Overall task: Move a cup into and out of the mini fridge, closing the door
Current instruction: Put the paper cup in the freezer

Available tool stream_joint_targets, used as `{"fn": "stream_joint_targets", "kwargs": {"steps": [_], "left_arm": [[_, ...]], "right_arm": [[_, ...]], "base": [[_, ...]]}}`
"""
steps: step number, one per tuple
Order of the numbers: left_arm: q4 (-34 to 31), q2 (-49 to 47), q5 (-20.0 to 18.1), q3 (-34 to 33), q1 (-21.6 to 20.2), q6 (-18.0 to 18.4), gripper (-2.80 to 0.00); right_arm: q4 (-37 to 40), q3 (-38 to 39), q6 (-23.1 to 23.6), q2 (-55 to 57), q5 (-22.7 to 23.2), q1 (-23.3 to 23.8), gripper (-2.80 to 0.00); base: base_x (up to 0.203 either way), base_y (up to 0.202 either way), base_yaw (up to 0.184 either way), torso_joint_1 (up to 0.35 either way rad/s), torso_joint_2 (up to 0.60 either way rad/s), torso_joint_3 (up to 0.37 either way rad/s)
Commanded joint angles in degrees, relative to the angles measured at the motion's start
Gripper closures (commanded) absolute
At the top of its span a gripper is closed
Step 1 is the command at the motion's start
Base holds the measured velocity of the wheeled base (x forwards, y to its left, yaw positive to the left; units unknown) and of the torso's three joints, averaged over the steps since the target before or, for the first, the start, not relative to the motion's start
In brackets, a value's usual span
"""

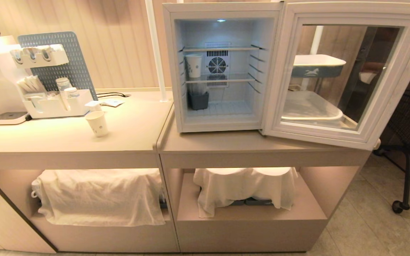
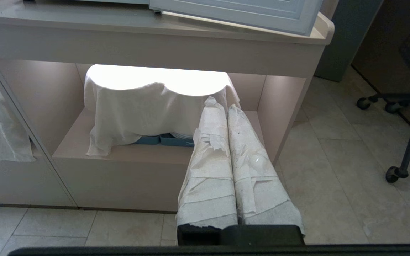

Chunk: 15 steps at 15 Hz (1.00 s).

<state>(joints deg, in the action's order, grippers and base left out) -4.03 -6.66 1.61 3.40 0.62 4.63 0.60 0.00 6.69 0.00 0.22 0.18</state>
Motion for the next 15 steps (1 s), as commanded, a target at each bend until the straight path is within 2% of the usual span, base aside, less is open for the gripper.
{"fn": "stream_joint_targets", "kwargs": {"steps": [1, 10, 13, 15], "left_arm": [[1.50, 6.61, -1.45, -2.48, -0.18, 0.64, 0.00], [3.15, 6.57, -2.31, -3.48, -0.27, 1.78, 0.00], [3.08, 6.57, -2.06, -3.48, -0.27, 0.42, 0.00], [3.48, 6.57, -1.26, -3.40, -0.27, -2.52, 0.00]], "right_arm": [[0.02, 1.05, 0.07, 0.00, 0.04, 0.02, 0.00], [0.02, 1.05, 0.02, 0.00, 0.04, 0.08, 0.00], [0.02, 1.05, 0.07, 0.00, 0.04, 0.00, 0.00], [0.02, 1.05, 0.07, 0.00, 0.04, -0.01, 0.00]], "base": [[0.000, 0.000, 0.000, 0.000, 0.00, 0.000], [0.000, 0.000, 0.000, 0.000, 0.00, 0.000], [0.000, 0.000, 0.000, 0.000, 0.00, 0.000], [0.000, 0.000, 0.000, 0.000, 0.00, 0.000]]}}
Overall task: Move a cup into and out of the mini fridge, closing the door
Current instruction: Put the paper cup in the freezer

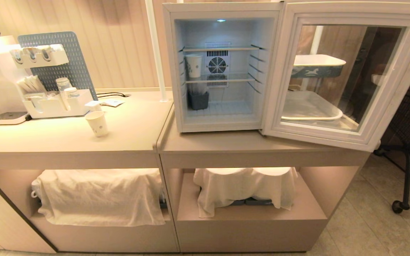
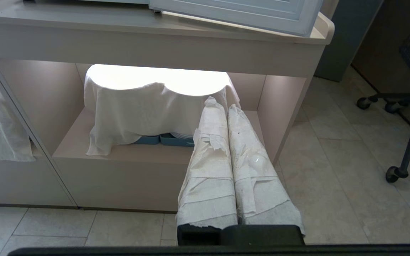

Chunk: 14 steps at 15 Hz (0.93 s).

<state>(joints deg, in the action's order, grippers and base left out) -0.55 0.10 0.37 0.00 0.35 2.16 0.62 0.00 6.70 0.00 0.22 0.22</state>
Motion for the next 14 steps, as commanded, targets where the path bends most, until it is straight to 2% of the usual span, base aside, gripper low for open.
{"fn": "stream_joint_targets", "kwargs": {"steps": [1, 10, 14], "left_arm": [[0.03, -0.19, 0.28, -0.06, 0.00, -1.93, 0.00], [0.29, -0.18, 0.40, -0.09, 0.00, -2.32, 0.00], [0.29, -0.19, 0.33, -0.01, 0.00, -2.79, 0.00]], "right_arm": [[-0.01, 1.05, 0.02, 0.00, 0.04, -0.03, 0.00], [-0.01, 1.05, -0.55, 0.08, -0.04, -0.04, 0.00], [-0.09, 1.05, -0.46, 0.00, -0.04, -0.04, 0.00]], "base": [[0.000, 0.000, 0.000, 0.000, 0.00, 0.000], [0.000, 0.000, 0.000, 0.000, 0.00, 0.000], [-0.001, 0.134, -0.004, 0.001, 0.00, 0.005]]}}
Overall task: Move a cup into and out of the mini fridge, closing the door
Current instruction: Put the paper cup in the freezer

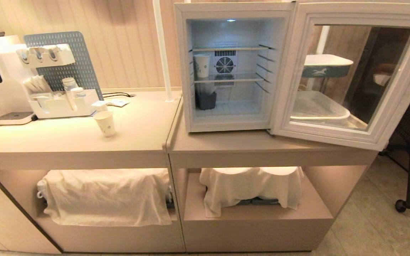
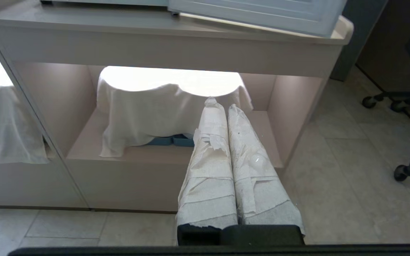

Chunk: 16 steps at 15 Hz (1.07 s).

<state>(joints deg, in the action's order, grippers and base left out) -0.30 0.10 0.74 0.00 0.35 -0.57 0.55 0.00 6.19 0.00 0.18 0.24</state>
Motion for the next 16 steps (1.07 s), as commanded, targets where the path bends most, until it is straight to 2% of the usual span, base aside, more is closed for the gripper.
{"fn": "stream_joint_targets", "kwargs": {"steps": [1, 16], "left_arm": [[0.04, -0.19, 0.05, -0.08, 0.00, 0.31, 0.00], [0.04, -0.19, 0.05, -0.09, 0.00, -0.13, 0.00]], "right_arm": [[0.02, 1.05, 0.11, 0.00, -0.01, -0.07, 0.00], [-0.10, 1.05, 0.49, 0.00, 0.34, -0.05, 0.00]], "base": [[0.000, 0.196, -0.002, 0.002, 0.01, 0.001], [0.000, 0.192, 0.000, 0.003, 0.00, 0.003]]}}
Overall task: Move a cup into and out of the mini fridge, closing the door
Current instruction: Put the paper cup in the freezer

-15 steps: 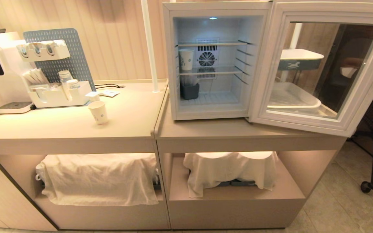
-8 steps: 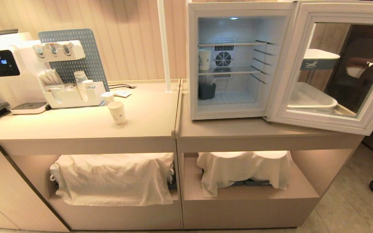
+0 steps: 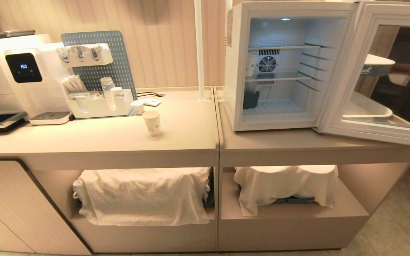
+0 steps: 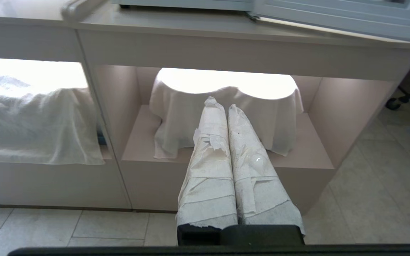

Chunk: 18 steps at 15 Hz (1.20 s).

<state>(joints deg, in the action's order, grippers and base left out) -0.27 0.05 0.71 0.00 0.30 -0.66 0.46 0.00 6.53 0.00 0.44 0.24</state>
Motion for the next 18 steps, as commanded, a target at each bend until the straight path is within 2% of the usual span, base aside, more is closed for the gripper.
{"fn": "stream_joint_targets", "kwargs": {"steps": [1, 18], "left_arm": [[0.00, -0.14, 0.00, -0.09, 0.05, -0.04, 0.00], [0.00, -0.14, 0.00, -0.09, 0.05, -0.13, 0.00]], "right_arm": [[0.11, 1.05, -0.13, 0.00, -0.07, 0.01, 0.00], [0.15, 1.05, 0.15, 0.00, 0.00, -0.07, 0.00]], "base": [[0.000, 0.191, 0.002, 0.002, 0.00, 0.007], [0.000, 0.192, 0.001, 0.001, 0.00, 0.003]]}}
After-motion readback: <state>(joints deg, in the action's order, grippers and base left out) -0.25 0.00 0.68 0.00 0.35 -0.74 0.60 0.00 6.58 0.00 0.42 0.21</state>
